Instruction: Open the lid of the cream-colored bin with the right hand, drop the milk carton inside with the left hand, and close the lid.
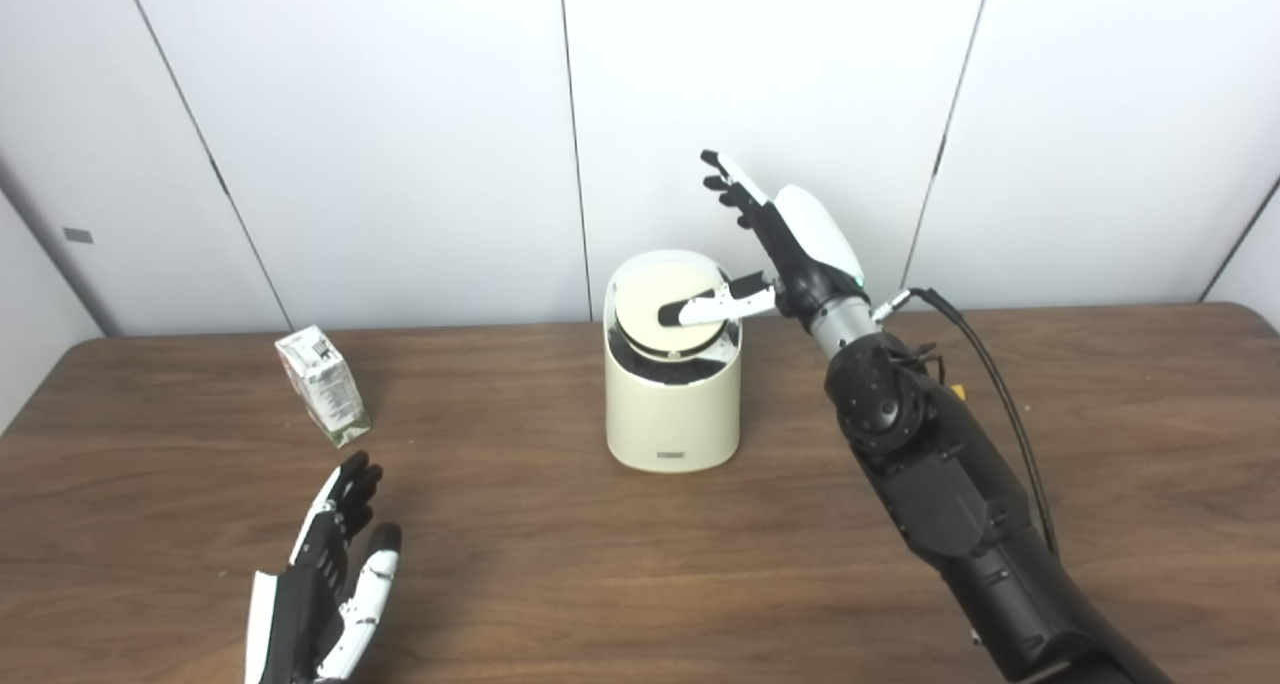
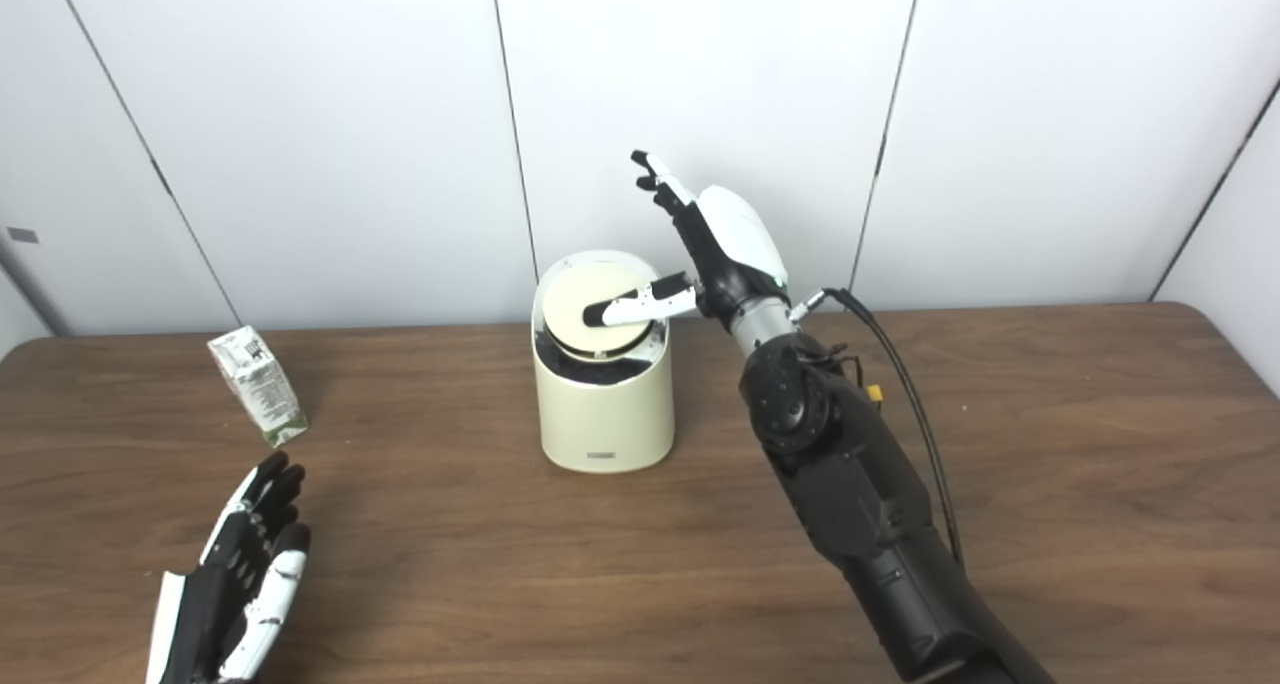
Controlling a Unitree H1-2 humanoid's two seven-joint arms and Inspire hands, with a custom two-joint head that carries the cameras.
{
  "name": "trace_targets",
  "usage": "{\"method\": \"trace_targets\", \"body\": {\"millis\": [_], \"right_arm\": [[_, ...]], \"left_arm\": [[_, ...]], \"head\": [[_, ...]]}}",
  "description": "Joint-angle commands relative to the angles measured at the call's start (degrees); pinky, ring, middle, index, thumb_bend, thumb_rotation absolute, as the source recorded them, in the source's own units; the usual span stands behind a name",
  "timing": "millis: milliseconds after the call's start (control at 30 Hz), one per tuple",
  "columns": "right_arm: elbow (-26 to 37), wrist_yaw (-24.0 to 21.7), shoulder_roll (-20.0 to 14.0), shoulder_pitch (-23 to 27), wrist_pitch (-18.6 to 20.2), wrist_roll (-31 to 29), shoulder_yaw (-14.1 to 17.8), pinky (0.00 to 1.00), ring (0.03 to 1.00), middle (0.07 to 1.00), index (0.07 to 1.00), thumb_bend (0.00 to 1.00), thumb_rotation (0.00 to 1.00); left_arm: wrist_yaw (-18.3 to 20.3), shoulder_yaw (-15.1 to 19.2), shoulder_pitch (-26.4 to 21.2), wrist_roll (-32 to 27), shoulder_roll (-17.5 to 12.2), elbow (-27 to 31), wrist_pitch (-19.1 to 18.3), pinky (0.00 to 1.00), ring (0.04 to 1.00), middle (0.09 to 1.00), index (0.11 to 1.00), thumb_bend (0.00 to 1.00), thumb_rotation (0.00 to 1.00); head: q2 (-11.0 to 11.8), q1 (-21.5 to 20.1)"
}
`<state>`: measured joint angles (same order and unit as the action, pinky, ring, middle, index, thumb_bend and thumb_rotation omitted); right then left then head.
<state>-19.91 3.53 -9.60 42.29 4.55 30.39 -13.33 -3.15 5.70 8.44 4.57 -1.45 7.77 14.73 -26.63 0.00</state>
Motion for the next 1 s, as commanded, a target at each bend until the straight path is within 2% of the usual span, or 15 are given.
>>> {"method": "trace_targets", "body": {"millis": [0, 267, 533, 867, 967], "right_arm": [[1.6, 0.7, 0.1, 2.1, -0.7, -0.3, 0.8, 0.79, 0.875, 0.893, 0.956, 0.97, 0.36], [1.7, 0.7, -0.2, 2.3, -0.4, 0.2, 0.4, 0.79, 0.87, 0.885, 0.955, 0.99, 0.35], [3.0, -0.5, -1.9, 2.6, 0.7, 4.5, -2.2, 0.81, 0.899, 0.907, 0.972, 1.0, 0.23], [2.6, 0.1, -1.2, 2.4, 0.1, 3.7, -1.4, 0.79, 0.878, 0.898, 0.961, 1.0, 0.31], [2.7, -0.2, -0.5, 2.1, 0.3, 1.6, -0.1, 0.79, 0.873, 0.893, 0.957, 0.98, 0.33]], "left_arm": [[-0.5, -1.0, 1.8, -0.1, 1.3, -4.5, 0.4, 0.9, 0.913, 0.89, 0.948, 0.44, 0.59], [-0.4, -1.2, 1.6, 0.0, 1.2, -4.9, 1.2, 0.9, 0.909, 0.888, 0.945, 0.41, 0.59], [-0.6, -1.1, 1.5, 0.1, 1.4, -4.8, 0.6, 0.91, 0.912, 0.89, 0.944, 0.43, 0.59], [-0.5, -1.1, 1.4, -0.2, 1.4, -5.0, 0.7, 0.9, 0.913, 0.89, 0.945, 0.43, 0.59], [-0.3, -1.2, 1.4, -0.2, 1.2, -5.2, 1.2, 0.91, 0.916, 0.892, 0.947, 0.42, 0.59]], "head": [[0.0, 0.1], [-0.3, 0.1], [-0.3, 0.0], [-0.4, -0.1], [-0.5, 0.0]]}}
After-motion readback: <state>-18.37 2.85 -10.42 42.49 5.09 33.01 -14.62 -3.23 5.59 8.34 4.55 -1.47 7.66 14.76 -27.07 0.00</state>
